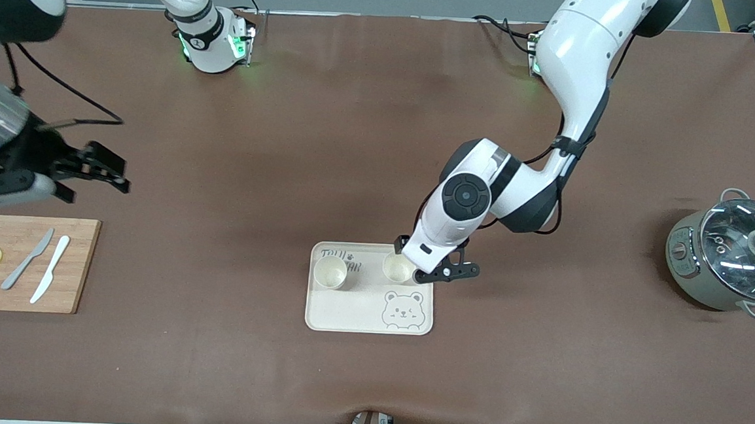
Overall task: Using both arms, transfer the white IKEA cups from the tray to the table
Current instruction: 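Reach the left gripper to the cup while the right gripper approaches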
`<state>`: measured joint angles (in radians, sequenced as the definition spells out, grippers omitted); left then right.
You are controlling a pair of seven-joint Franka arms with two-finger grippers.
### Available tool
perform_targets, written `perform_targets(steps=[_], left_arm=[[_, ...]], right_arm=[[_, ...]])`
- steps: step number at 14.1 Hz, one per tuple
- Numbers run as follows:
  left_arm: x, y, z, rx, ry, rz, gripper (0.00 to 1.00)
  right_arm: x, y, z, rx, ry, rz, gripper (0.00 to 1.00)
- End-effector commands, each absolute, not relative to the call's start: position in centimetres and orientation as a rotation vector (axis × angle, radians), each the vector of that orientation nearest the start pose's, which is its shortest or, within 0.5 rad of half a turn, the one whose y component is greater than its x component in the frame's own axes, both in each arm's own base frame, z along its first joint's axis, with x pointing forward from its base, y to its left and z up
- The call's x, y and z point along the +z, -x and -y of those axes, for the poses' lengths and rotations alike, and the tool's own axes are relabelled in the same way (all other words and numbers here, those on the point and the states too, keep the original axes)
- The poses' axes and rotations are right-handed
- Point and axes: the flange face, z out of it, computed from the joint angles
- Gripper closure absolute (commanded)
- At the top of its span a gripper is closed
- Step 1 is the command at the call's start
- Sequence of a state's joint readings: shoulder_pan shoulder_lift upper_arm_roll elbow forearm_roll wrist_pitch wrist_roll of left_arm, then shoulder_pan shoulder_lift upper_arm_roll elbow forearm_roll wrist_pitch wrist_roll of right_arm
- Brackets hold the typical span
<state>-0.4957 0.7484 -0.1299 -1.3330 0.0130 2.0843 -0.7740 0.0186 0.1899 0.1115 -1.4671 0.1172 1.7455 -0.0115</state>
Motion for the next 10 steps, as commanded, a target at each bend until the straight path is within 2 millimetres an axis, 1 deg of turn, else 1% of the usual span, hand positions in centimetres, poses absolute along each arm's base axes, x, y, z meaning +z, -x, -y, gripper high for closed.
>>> perform_targets(steps=[1,2,3,4,5,6,7,8,9,10], left_arm=[[27.4,-61.5,41.4,0.035,3.187,0.299,0.00],[26.7,-61.5,41.7,0.031,3.192,0.296,0.00],[26.3,-61.3,42.1,0.022,3.200,0.292,0.00],[25.5,-61.4,42.2,0.018,3.200,0.304,0.00],[24.7,-61.2,42.7,0.005,3.205,0.314,0.00],[24.2,-61.1,43.0,-0.006,3.210,0.318,0.00],[23.6,-61.0,43.1,-0.014,3.204,0.304,0.00],[23.2,-60.9,43.3,-0.022,3.198,0.309,0.00],[22.6,-60.7,43.6,-0.026,3.194,0.314,0.00],[22.3,-60.7,43.6,-0.041,3.183,0.316,0.00]], right_arm=[[56.3,-63.4,-12.0,-0.147,2.964,0.055,0.00],[55.9,-64.2,-12.8,-0.223,2.955,0.044,0.00],[54.9,-64.8,-13.0,-0.224,2.948,0.026,0.00],[53.7,-65.1,-13.8,-0.206,2.943,0.018,0.00],[52.4,-65.2,-15.8,-0.174,2.943,0.028,0.00],[51.2,-65.2,-17.9,-0.154,2.946,-0.011,0.00],[50.3,-65.5,-19.1,-0.167,2.941,-0.078,0.00],[49.0,-65.7,-20.2,-0.165,2.946,-0.094,0.00],[47.3,-65.7,-21.5,-0.144,2.976,-0.069,0.00],[45.4,-66.0,-22.1,-0.115,3.001,-0.050,0.00]])
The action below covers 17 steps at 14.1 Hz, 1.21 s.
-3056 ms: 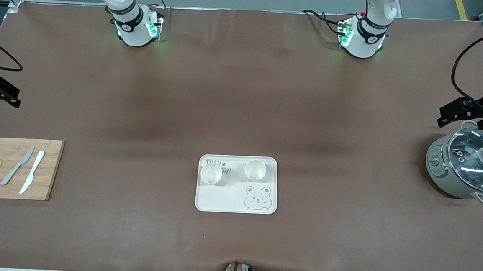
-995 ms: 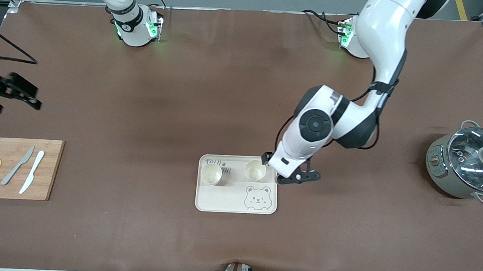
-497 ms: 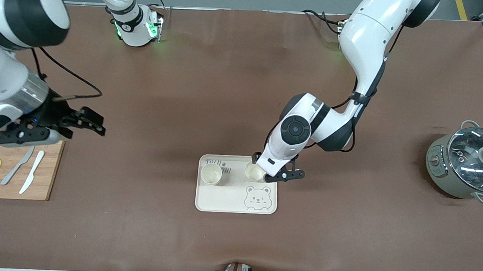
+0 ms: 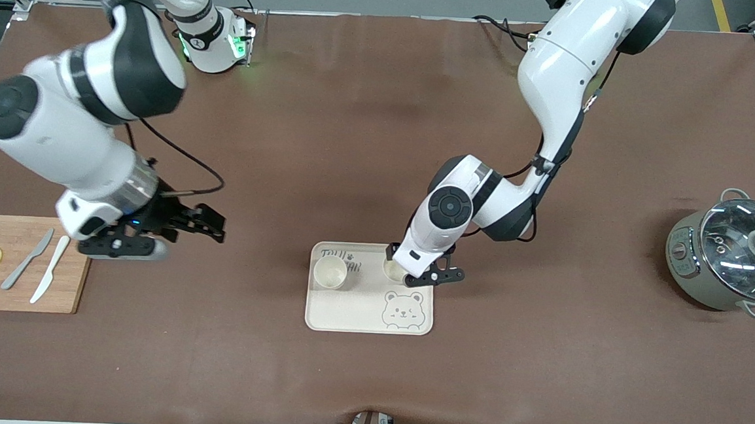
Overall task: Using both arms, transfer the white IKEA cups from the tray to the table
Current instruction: 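Grasp the cups with the left gripper while the right gripper grasps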
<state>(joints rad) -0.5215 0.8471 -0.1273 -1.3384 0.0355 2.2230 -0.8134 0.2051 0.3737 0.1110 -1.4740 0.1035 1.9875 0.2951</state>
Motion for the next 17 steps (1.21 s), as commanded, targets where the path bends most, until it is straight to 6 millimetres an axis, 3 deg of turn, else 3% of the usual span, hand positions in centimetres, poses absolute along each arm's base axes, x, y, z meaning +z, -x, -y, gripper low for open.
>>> perform_targets(steps=[1,3,4,5,6,10,13,15,17], left_arm=[[22.0,-60.7,43.6,-0.057,3.169,0.303,0.00],[21.7,-60.7,43.5,-0.101,3.136,0.292,0.00],[21.9,-60.9,43.5,-0.117,3.129,0.341,0.20],[22.2,-61.1,43.4,-0.126,3.125,0.393,0.90],[22.4,-61.2,43.3,-0.131,3.125,0.381,1.00],[22.1,-61.1,43.3,-0.127,3.124,0.378,1.00],[22.7,-61.5,42.9,-0.141,3.125,0.393,1.00],[25.0,-62.4,42.0,-0.180,3.123,0.406,1.00],[29.0,-63.1,39.5,-0.153,3.080,0.420,1.00]], right_arm=[[43.6,-66.3,-22.5,-0.091,3.004,-0.058,0.00],[40.8,-67.0,-24.4,-0.139,2.989,-0.076,0.00],[39.2,-67.0,-25.9,-0.144,2.987,-0.052,0.00],[37.5,-67.0,-26.9,-0.137,2.990,-0.038,0.00],[36.2,-67.2,-27.3,-0.140,2.988,-0.034,0.00],[33.7,-67.3,-28.0,-0.133,2.986,-0.031,0.00],[32.2,-66.6,-30.4,-0.143,2.976,0.003,0.00],[31.2,-66.2,-32.1,-0.158,2.964,-0.082,0.00],[30.5,-65.9,-32.9,-0.174,2.970,-0.083,0.00]])
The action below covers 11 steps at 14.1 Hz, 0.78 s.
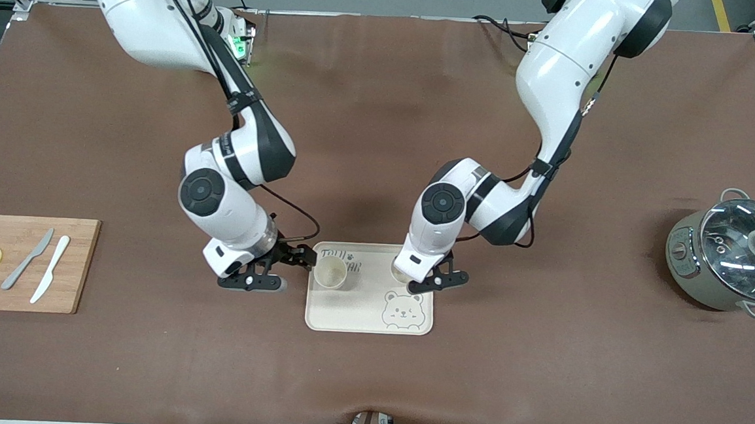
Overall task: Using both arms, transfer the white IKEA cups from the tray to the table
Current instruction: 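Grasp the cups with the left gripper while the right gripper grasps, then carry the cup with the left gripper toward the steel pot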
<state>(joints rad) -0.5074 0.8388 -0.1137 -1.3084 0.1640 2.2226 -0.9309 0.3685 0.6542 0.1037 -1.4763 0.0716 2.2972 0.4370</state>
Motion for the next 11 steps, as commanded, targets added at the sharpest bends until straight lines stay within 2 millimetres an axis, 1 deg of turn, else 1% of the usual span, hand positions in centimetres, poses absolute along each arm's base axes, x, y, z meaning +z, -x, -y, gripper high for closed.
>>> perform_targets(steps=[1,2,3,4,5,6,8,9,10,11], left_arm=[[31.4,-62.7,38.8,-0.119,3.059,0.385,1.00],[32.9,-62.6,37.1,-0.091,3.050,0.382,1.00],[34.0,-61.5,35.6,-0.077,3.042,0.364,1.00],[34.4,-59.6,34.5,-0.055,3.035,0.304,1.00],[34.7,-58.1,32.7,-0.060,3.035,0.270,1.00],[35.0,-56.3,30.9,-0.087,3.047,0.230,1.00],[35.2,-53.3,25.6,-0.145,3.066,0.126,1.00],[35.2,-51.9,23.2,-0.140,3.069,0.058,1.00],[35.3,-50.7,21.2,-0.110,3.088,-0.004,1.00],[35.7,-50.1,18.7,-0.085,3.115,-0.073,1.00]], right_arm=[[30.3,-66.0,-32.8,-0.171,2.972,-0.095,0.00],[29.7,-65.9,-32.8,-0.149,2.979,-0.109,0.00],[29.4,-65.9,-32.8,-0.141,2.982,-0.110,0.00],[28.8,-65.8,-32.7,-0.129,2.986,-0.110,0.00],[28.1,-65.7,-32.8,-0.116,2.990,-0.111,0.00],[27.9,-65.7,-32.8,-0.112,2.992,-0.114,0.00],[27.6,-65.7,-32.8,-0.100,2.988,-0.149,0.00],[27.6,-65.6,-33.0,-0.099,2.987,-0.156,0.00],[27.4,-65.4,-33.4,-0.095,2.987,-0.158,0.00],[26.8,-65.2,-33.8,-0.090,2.986,-0.165,0.00]])
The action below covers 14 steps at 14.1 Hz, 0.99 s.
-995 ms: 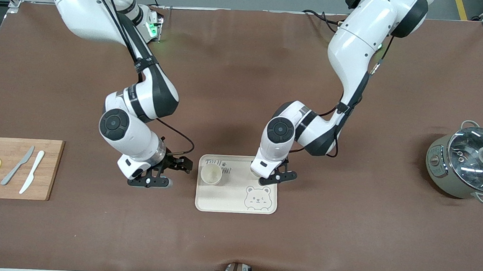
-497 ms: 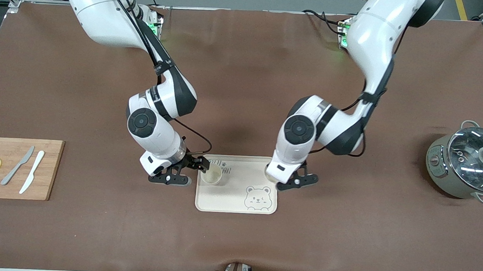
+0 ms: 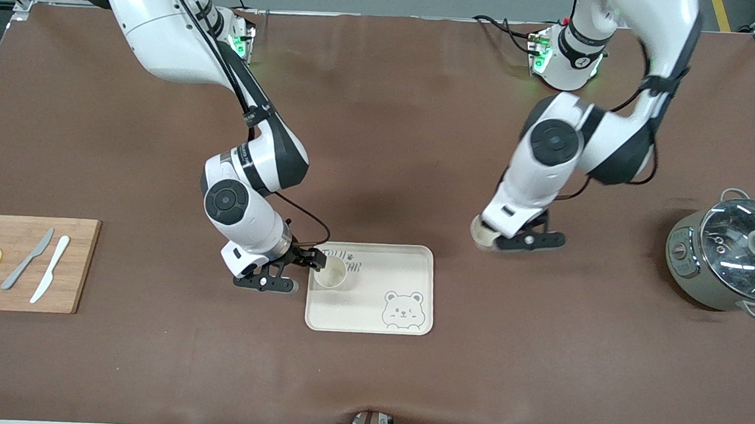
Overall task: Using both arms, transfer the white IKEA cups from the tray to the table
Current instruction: 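Carry the cup with the left gripper toward the steel pot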
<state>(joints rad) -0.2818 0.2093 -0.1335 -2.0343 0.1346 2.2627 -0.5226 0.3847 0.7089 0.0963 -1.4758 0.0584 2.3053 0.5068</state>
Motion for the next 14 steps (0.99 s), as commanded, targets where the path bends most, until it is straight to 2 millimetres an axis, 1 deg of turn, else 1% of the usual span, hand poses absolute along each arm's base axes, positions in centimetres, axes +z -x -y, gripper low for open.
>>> perform_targets(steps=[1,3,4,5,6,7,8,10,11,12,14], left_arm=[[36.0,-49.5,16.0,-0.064,3.140,-0.141,1.00],[35.8,-48.6,11.5,-0.035,3.174,-0.264,1.00],[35.5,-48.8,9.7,-0.028,3.183,-0.309,1.00],[34.9,-48.9,8.7,-0.028,3.191,-0.341,1.00],[33.9,-49.0,8.1,-0.043,3.188,-0.370,1.00],[32.7,-49.3,6.9,-0.073,3.187,-0.367,1.00],[31.3,-49.6,6.4,-0.094,3.186,-0.374,1.00],[28.9,-50.2,6.1,-0.109,3.184,-0.408,1.00],[27.7,-50.4,4.9,-0.107,3.186,-0.393,1.00],[26.9,-50.7,3.6,-0.100,3.189,-0.381,1.00],[25.7,-50.7,2.9,-0.072,3.189,-0.417,1.00]], right_arm=[[26.3,-65.1,-33.9,-0.082,2.986,-0.187,0.00],[25.8,-65.3,-34.0,-0.079,2.983,-0.204,0.00],[25.5,-65.4,-34.0,-0.077,2.983,-0.207,0.00],[25.2,-65.4,-34.0,-0.074,2.983,-0.209,0.00],[25.0,-65.4,-34.2,-0.070,2.983,-0.214,0.00],[25.2,-65.3,-34.8,-0.075,2.981,-0.211,0.00],[24.8,-65.2,-35.1,-0.073,2.982,-0.205,0.00],[24.6,-65.2,-35.5,-0.073,2.980,-0.201,0.00],[24.5,-65.3,-35.6,-0.076,2.981,-0.198,0.00],[24.3,-65.2,-35.8,-0.076,2.985,-0.190,0.00],[24.0,-65.3,-36.0,-0.086,2.983,-0.184,0.00]])
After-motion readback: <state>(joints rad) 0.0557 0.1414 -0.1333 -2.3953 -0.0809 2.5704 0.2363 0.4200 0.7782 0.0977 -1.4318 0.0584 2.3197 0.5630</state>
